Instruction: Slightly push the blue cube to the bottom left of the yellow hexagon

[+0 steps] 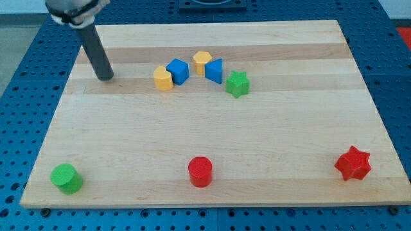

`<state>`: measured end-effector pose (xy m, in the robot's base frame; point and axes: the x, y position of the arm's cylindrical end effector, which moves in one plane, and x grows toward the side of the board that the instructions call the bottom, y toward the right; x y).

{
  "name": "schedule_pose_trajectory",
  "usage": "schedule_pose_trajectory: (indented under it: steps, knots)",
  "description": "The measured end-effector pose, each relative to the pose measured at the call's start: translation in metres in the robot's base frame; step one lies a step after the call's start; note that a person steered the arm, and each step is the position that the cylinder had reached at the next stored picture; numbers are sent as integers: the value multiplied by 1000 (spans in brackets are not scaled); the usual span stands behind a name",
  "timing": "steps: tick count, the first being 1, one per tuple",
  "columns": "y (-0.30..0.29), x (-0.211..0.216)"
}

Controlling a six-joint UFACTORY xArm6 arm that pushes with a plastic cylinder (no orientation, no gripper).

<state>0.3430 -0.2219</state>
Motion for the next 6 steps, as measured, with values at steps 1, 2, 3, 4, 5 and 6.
schedule_pose_trajectory:
  steps: [1, 2, 3, 4, 5, 6]
  knots:
    - [30, -16]
    - [53, -27]
    - [96, -27]
    - [122, -27]
    - [128, -9]
    - [128, 1]
